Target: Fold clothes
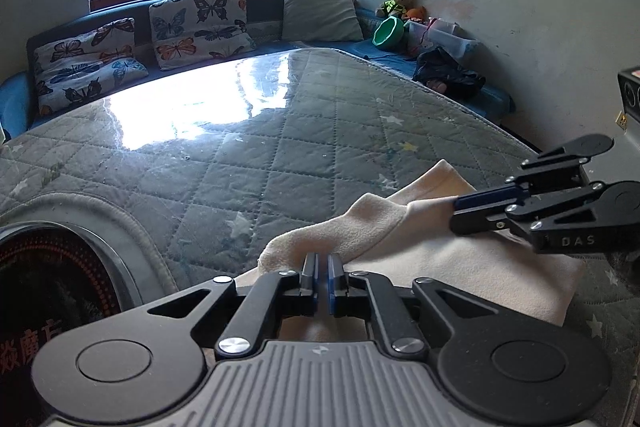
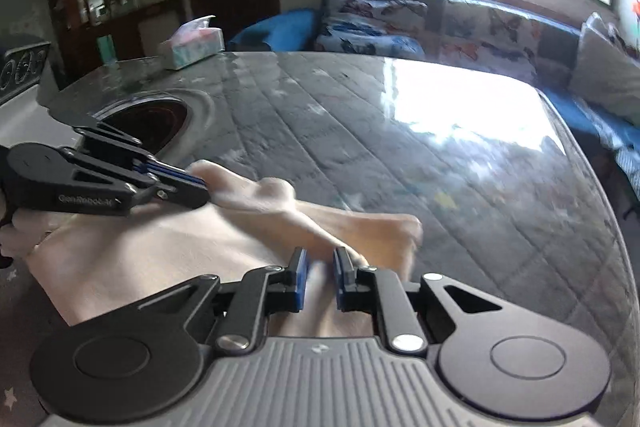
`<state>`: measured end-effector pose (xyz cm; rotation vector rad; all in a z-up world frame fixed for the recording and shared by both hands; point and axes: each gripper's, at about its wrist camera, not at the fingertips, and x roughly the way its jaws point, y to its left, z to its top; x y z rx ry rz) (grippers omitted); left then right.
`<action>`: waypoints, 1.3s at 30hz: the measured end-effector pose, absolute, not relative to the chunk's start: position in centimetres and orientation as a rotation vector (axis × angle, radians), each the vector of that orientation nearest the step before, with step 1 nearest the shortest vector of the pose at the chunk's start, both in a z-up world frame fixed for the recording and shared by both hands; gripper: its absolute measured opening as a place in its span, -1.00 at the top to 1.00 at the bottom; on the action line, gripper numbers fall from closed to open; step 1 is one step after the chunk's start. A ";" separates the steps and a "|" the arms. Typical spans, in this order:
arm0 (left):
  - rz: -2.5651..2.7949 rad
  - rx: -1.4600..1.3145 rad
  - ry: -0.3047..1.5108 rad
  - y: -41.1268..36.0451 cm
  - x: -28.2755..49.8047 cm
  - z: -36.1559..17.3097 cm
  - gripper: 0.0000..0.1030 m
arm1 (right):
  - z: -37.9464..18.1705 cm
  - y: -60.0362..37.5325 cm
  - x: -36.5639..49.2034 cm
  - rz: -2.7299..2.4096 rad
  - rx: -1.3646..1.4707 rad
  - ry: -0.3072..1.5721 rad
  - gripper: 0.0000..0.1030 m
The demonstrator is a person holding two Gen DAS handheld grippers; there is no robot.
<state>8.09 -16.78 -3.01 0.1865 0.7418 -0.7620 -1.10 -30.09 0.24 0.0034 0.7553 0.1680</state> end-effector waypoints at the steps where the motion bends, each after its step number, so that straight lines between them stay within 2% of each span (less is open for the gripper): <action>1: -0.761 0.189 0.741 -16.8 8.0 -3.0 0.88 | 0.3 -30.4 -1.3 0.167 0.013 0.754 0.76; 9: -0.749 0.198 0.738 -17.1 7.9 -3.1 0.88 | 2.2 -28.8 -4.5 0.237 -0.032 0.736 0.76; 20: -0.735 0.197 0.731 -17.2 7.9 -3.3 0.87 | 0.5 -29.1 -9.0 0.167 -0.036 0.766 0.75; 31: -0.724 0.197 0.741 -17.3 7.9 -3.1 0.87 | 2.7 -26.1 -8.8 0.267 -0.073 0.693 0.74; 39: -0.724 0.197 0.743 -17.2 7.9 -3.1 0.87 | 0.6 -23.1 -8.0 0.331 -0.156 0.735 0.73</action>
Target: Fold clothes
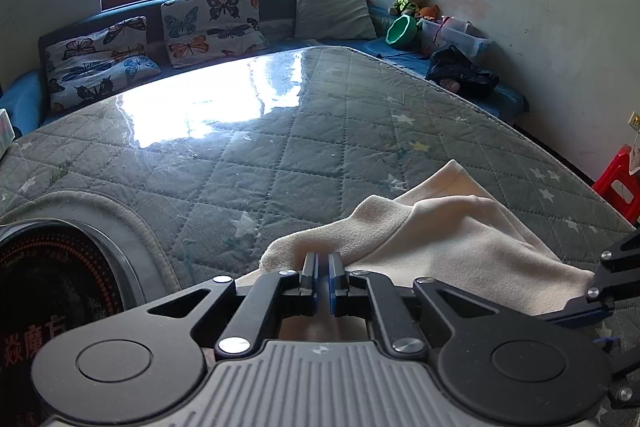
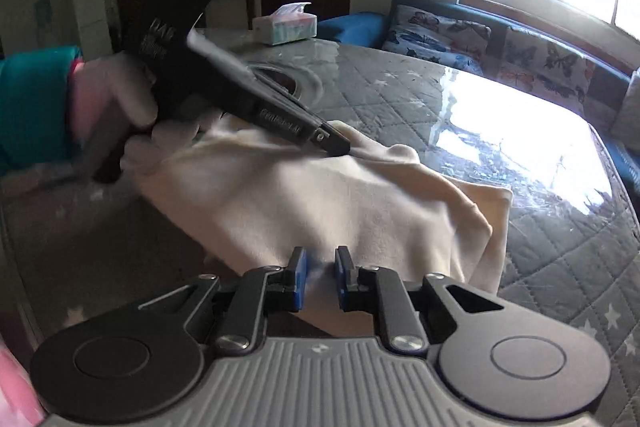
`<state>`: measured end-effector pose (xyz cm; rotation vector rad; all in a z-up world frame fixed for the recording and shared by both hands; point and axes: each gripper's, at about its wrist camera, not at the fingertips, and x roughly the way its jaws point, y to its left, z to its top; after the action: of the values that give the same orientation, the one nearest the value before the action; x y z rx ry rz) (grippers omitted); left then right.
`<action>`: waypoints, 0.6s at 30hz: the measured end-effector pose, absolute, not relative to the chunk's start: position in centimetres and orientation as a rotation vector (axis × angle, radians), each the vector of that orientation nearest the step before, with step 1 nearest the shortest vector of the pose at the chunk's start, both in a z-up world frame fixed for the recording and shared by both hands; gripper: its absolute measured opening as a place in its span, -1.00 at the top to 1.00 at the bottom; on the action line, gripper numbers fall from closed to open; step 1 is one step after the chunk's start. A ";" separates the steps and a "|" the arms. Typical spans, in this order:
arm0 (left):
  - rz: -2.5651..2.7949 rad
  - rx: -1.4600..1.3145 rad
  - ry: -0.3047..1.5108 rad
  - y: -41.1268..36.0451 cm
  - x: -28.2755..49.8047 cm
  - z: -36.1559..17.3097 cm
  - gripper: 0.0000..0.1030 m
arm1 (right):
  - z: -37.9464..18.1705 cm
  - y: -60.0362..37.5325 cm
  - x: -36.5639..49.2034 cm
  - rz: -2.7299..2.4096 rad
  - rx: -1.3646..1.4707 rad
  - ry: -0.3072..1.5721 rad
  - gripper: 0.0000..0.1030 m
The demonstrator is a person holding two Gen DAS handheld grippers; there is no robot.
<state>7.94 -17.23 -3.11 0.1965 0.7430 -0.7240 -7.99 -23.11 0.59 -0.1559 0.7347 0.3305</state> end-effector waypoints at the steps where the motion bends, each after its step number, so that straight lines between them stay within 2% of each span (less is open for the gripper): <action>1: -0.724 0.197 0.743 -17.2 7.9 -3.1 0.87 | 0.8 -23.0 -8.0 0.331 -0.164 0.734 0.73; 7: -0.721 0.193 0.745 -17.3 8.0 -3.2 0.87 | 1.9 -21.7 -7.3 0.371 -0.166 0.696 0.73; 13: -0.723 0.173 0.754 -17.1 8.1 -3.0 0.87 | 0.7 -21.1 -6.6 0.393 -0.168 0.734 0.73; 16: -0.737 0.135 0.741 -16.6 8.0 -2.4 0.74 | 1.7 -21.2 -6.2 0.399 -0.142 0.714 0.73; 18: -0.733 0.107 0.710 -16.0 7.7 -1.6 0.53 | 2.3 -21.0 -5.4 0.401 -0.134 0.698 0.73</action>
<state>7.71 -15.97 -1.64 0.1072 0.7097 -0.7330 -5.43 -20.99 2.26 -0.1343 0.6979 0.4013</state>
